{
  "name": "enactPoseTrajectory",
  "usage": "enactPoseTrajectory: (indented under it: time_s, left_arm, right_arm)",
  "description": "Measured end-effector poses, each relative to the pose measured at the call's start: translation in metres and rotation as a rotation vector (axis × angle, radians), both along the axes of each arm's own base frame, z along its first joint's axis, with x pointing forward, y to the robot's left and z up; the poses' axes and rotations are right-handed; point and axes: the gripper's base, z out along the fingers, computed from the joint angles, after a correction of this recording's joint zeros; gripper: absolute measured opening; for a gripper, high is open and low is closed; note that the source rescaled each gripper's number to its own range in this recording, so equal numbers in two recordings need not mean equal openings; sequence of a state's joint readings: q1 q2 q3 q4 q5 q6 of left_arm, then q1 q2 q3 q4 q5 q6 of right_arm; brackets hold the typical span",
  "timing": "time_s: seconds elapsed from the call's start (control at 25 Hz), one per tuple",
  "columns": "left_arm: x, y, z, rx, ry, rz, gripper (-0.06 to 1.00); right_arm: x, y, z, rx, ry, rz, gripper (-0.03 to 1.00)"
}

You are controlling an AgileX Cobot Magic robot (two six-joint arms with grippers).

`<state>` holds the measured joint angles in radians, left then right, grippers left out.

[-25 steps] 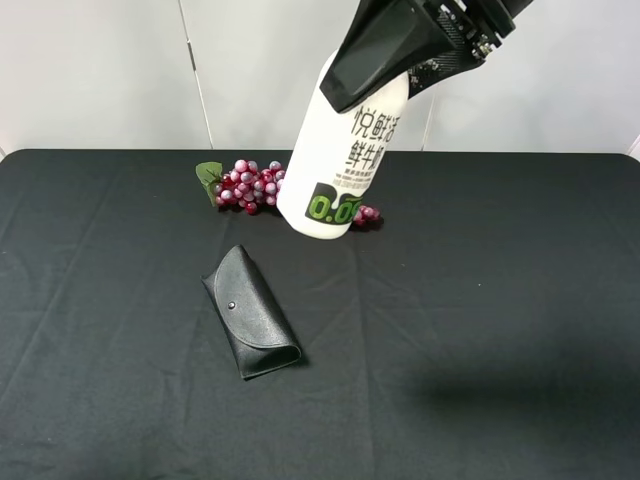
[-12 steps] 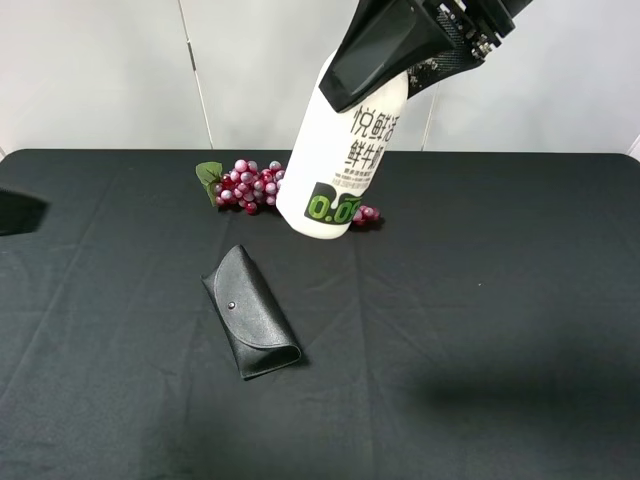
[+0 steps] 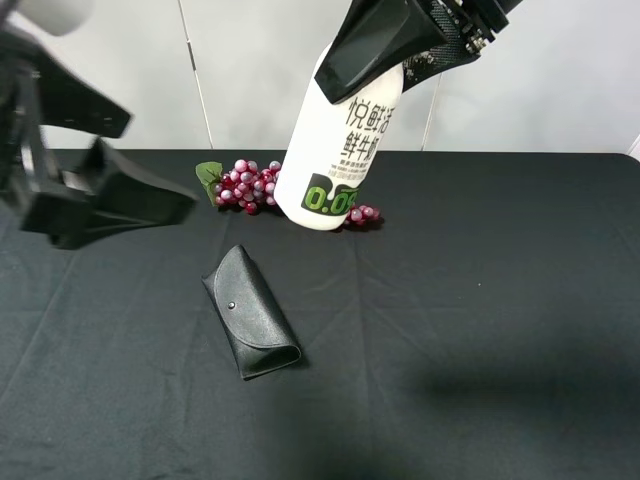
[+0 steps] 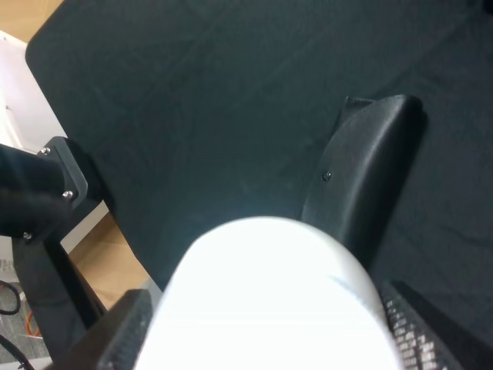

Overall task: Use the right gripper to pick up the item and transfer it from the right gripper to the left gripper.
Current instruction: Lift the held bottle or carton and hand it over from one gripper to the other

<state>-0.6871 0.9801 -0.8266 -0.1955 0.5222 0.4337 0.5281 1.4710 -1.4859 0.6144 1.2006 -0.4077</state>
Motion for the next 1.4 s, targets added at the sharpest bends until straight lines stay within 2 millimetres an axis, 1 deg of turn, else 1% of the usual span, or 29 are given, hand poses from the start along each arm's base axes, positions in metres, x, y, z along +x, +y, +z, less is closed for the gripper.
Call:
enactPoseTrajectory:
  time_s: [0.16,0.28,0.44,0.48,0.64,0.68,0.72,0.76,0.92,1.0,1.04,1.08,1.16,1.2,1.28,1.32,1.4]
  left_arm:
    - [-0.002,-0.015,0.001,-0.053,-0.027,-0.033,1.0]
    - [0.0,-0.021,-0.001,-0.062,-0.031,-0.04,1.0]
    - [0.008,-0.034,-0.009,-0.063,-0.027,-0.042,1.0]
    - [0.013,-0.042,-0.013,-0.076,-0.043,-0.043,1.0]
    - [0.02,-0.059,-0.021,-0.103,-0.075,-0.055,1.0]
    - [0.021,-0.063,-0.023,-0.103,-0.077,-0.06,1.0]
    - [0.021,-0.067,-0.025,-0.106,-0.081,-0.064,1.0]
    - [0.022,-0.07,-0.027,-0.109,-0.084,-0.068,1.0]
    - [0.026,-0.081,-0.029,-0.168,-0.117,-0.053,1.0]
    - [0.029,-0.083,-0.028,-0.205,-0.128,-0.031,0.98]
    - [0.029,-0.083,-0.026,-0.219,-0.132,-0.023,0.95]
    - [0.03,-0.084,-0.025,-0.236,-0.14,-0.016,0.9]
    - [0.031,-0.084,-0.023,-0.251,-0.15,-0.01,0.73]
    - [0.031,-0.084,-0.023,-0.251,-0.15,-0.01,0.73]
    - [0.031,-0.084,-0.023,-0.258,-0.156,-0.007,0.54]
    - [0.031,-0.084,-0.023,-0.26,-0.157,-0.007,0.48]
    - [0.031,-0.085,-0.022,-0.26,-0.158,-0.009,0.41]
  right_arm:
    - [0.0,0.0,0.0,0.001,0.001,-0.003,0.14]
    - [0.001,0.001,0.001,0.012,-0.001,-0.02,0.14]
    - [0.0,0.002,0.003,0.042,0.014,-0.02,0.14]
    - [0.0,0.003,0.003,0.054,0.021,-0.019,0.14]
    - [0.001,0.006,0.006,0.094,0.019,-0.034,0.14]
    - [0.001,0.006,0.006,0.101,0.02,-0.035,0.12]
    - [0.001,0.006,0.007,0.107,0.023,-0.033,0.05]
    - [0.001,0.006,0.007,0.108,0.022,-0.035,0.02]
    - [0.0,0.007,0.008,0.121,0.036,-0.03,0.02]
    - [0.0,0.007,0.008,0.124,0.039,-0.029,0.02]
    - [0.0,0.007,0.008,0.124,0.039,-0.029,0.02]
    - [0.0,0.007,0.008,0.124,0.04,-0.03,0.02]
    - [0.0,0.007,0.008,0.124,0.04,-0.03,0.02]
    - [0.0,0.007,0.008,0.124,0.04,-0.03,0.02]
    - [0.0,0.007,0.008,0.125,0.04,-0.03,0.02]
    - [0.0,0.007,0.008,0.126,0.039,-0.032,0.01]
    - [0.0,0.008,0.008,0.127,0.039,-0.032,0.01]
